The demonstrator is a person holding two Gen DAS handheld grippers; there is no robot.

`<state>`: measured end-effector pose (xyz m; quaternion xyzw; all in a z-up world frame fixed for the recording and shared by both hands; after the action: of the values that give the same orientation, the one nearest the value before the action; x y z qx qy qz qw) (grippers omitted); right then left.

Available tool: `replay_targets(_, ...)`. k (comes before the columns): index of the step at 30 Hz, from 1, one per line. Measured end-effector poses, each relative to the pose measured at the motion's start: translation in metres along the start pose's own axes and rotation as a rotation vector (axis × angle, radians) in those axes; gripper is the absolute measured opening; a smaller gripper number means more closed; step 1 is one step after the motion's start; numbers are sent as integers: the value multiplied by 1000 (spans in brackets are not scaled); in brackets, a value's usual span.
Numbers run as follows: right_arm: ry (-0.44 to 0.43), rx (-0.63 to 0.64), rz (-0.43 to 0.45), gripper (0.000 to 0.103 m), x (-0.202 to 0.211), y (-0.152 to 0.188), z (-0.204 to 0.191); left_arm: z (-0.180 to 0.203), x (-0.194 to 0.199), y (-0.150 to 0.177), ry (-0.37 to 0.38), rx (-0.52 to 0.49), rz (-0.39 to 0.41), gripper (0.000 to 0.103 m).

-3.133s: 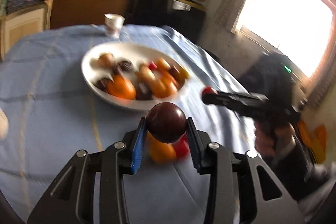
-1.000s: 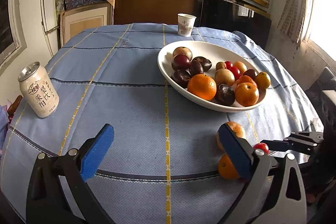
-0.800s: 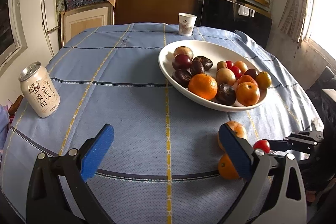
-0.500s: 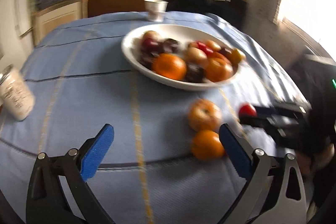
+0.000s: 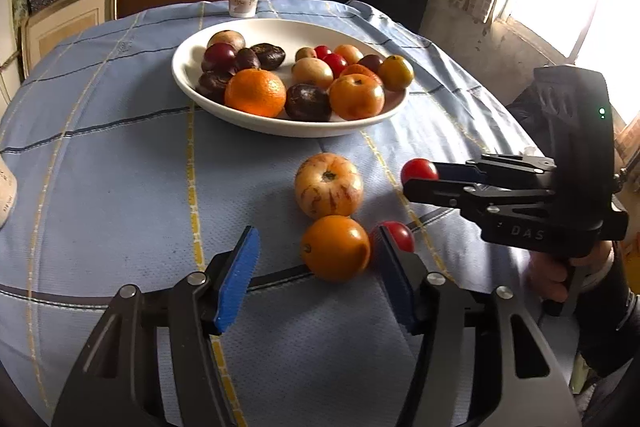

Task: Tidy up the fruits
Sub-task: 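Close the left tool on an orange while the right tool holds the tomato, then carry the tomato and orange onto the white plate and open both tools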

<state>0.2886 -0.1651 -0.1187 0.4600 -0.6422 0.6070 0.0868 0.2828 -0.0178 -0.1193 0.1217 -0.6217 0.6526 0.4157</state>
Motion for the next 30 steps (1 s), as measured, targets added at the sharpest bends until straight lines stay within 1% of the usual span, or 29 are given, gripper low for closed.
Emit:
replay_targets(6,1,8,2,31,2,-1,-2,6,-7,4,-6,-25,-22,56)
replay_targets(10,0,16,3,31,3,0,-4,6,-11,5,3,-15,-37,47)
replay_targets(12,0,18,4,31,3,0,-5,6,-13,5,16,-10,-47,40)
replay_targets(13,0,18,4,31,3,0,-5,6,-14,6,16,-12,-50,39)
replay_targets(24,-3,11,3,31,3,0,-4,5,-11,6,13,0,-44,39)
replay_targets(30,-14,25,44,31,10,-2,-7,-1,-4,1,-8,15,-10,39)
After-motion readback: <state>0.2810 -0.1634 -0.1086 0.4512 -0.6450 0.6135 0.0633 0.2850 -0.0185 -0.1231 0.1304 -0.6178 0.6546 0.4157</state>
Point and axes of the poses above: each gripper's, at about its wrist camera, not at the fingertips, and x roughly against the way its jaws point, z to its right, y to its underside, the point moved 5 cm from there along -x, roughly the way its jaws point, and after that the axes turned 7 degrees about z, right-handed, at the moved point
